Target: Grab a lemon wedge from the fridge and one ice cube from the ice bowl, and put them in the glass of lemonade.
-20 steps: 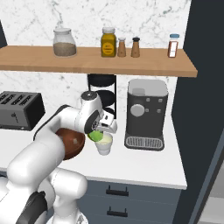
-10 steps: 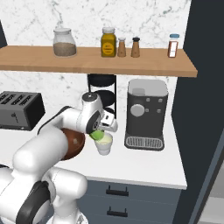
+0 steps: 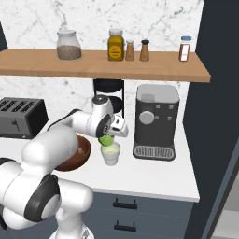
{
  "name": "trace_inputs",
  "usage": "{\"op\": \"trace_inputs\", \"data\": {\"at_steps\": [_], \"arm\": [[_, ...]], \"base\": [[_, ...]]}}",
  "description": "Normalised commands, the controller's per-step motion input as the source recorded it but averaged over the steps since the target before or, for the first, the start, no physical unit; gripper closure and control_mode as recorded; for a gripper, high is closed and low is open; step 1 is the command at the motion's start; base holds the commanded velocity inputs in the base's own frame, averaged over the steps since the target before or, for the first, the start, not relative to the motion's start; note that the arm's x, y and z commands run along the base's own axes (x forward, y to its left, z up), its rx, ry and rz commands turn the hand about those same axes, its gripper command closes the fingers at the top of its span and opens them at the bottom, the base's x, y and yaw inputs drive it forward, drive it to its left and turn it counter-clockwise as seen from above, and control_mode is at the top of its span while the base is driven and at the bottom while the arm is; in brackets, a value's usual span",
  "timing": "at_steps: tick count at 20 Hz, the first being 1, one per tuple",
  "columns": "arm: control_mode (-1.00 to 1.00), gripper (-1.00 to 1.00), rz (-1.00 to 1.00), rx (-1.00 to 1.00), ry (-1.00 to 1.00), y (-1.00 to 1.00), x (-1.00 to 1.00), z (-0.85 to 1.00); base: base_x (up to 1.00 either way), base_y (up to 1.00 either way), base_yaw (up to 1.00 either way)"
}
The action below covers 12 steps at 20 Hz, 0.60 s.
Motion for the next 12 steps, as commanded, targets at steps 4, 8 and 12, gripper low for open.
{"op": "trace_inputs", "data": {"at_steps": [4,8,12], "arm": [[-1.0,1.0,0.0,0.0,0.0,-0.01,0.0,0.0],[-1.0,-1.0,0.0,0.0,0.0,0.0,0.0,0.0],[-1.0,-1.0,0.0,0.0,0.0,0.0,0.0,0.0]], "base": [[0.0,0.0,0.0],[0.0,0.0,0.0],[0.0,0.0,0.0]]}}
